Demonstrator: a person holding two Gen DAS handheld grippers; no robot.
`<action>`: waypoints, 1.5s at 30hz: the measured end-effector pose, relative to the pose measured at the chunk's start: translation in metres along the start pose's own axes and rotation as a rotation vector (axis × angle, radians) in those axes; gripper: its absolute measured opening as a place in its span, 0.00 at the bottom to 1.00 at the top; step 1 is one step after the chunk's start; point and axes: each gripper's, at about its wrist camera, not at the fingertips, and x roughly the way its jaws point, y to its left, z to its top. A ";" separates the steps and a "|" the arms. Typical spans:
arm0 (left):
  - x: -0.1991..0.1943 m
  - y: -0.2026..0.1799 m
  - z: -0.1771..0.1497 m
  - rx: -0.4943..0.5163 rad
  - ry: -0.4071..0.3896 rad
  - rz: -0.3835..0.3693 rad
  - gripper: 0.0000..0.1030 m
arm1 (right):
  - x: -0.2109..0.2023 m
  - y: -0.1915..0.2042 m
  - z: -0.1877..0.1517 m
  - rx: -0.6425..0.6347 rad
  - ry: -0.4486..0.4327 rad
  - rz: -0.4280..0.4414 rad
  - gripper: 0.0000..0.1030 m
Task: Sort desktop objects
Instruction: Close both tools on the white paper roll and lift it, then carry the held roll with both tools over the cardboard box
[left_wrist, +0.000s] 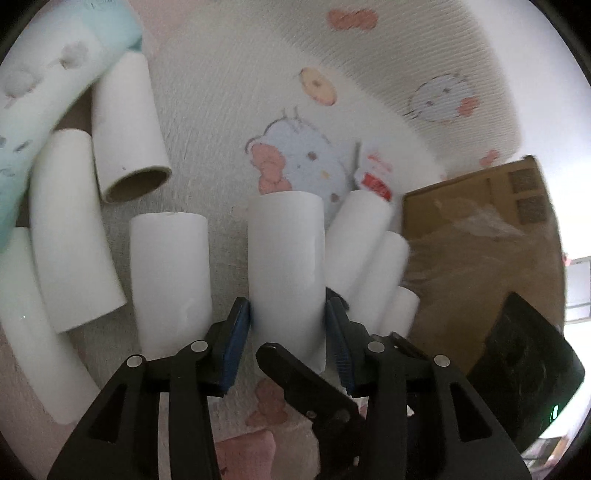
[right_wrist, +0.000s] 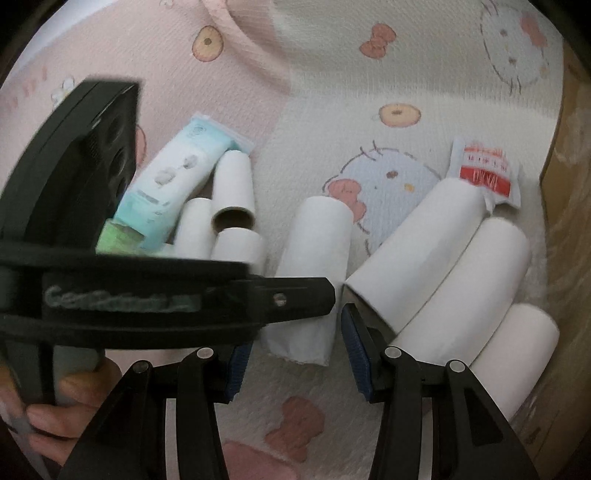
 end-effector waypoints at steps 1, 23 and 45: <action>-0.004 -0.002 -0.002 0.013 -0.020 -0.002 0.45 | -0.001 0.000 -0.001 0.010 0.001 0.016 0.44; -0.076 -0.082 0.008 0.315 -0.320 0.058 0.45 | -0.058 0.059 0.048 -0.280 -0.122 -0.149 0.43; -0.121 -0.164 0.064 0.381 -0.298 -0.095 0.46 | -0.146 0.053 0.113 -0.257 -0.245 -0.206 0.41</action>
